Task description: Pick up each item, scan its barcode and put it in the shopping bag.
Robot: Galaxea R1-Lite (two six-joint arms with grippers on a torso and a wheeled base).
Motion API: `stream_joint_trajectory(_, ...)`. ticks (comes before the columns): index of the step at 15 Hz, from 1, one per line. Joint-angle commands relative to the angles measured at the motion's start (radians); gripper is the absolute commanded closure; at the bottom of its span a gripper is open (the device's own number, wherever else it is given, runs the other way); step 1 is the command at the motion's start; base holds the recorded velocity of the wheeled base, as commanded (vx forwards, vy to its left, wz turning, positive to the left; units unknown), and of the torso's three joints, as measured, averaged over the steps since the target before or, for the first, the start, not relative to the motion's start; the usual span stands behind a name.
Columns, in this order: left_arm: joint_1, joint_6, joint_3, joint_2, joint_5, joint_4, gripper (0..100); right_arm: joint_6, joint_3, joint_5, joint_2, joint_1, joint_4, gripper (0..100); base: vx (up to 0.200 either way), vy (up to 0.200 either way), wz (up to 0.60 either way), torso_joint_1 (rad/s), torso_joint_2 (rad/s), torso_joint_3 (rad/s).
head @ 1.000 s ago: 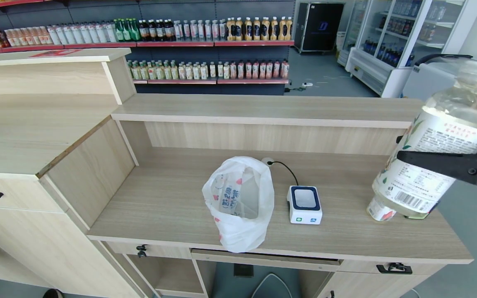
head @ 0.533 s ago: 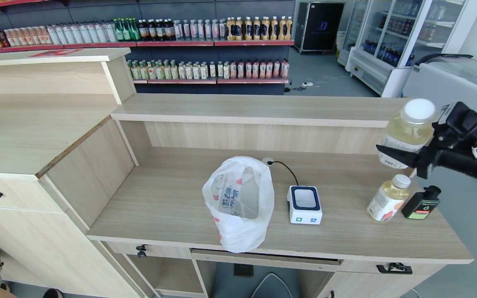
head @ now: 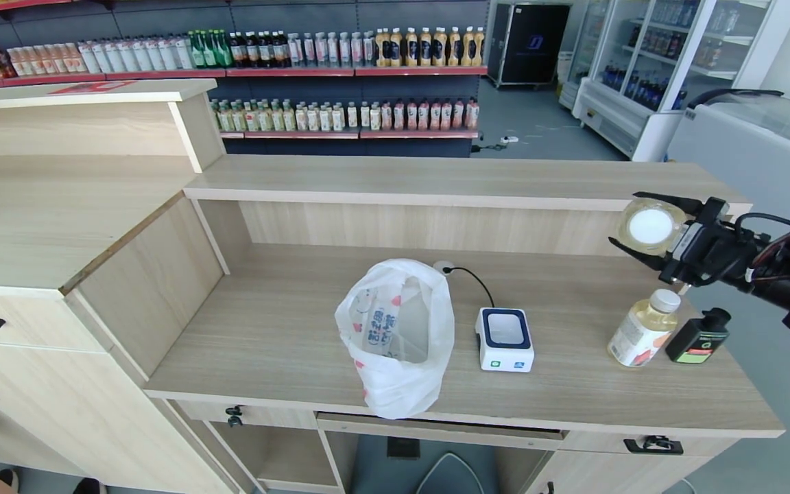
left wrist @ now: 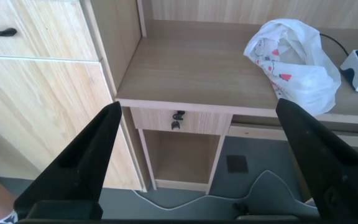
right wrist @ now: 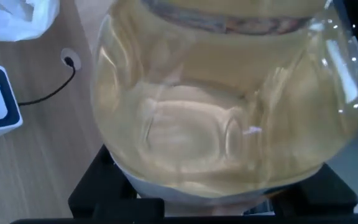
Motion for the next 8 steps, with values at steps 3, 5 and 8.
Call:
stream_joint_trajectory(3,0.0,0.0,0.0,0.0,0.0,0.0,0,-0.08,-0.003,0.037,0.052,0.002,-0.012,100,0.0,0.0,0.4,0.0,0.0,0.003)
stream_joint_trajectory(5,0.0,0.0,0.0,0.0,0.0,0.0,0,-0.12,-0.001,0.086,0.083,0.004,-0.012,100,0.0,0.0,0.6,0.0,0.0,0.002)
stream_joint_trajectory(8,0.0,0.0,0.0,0.0,0.0,0.0,0,-0.215,-0.012,0.212,0.184,-0.002,-0.006,100,0.0,0.0,0.0,0.0,0.0,0.0)
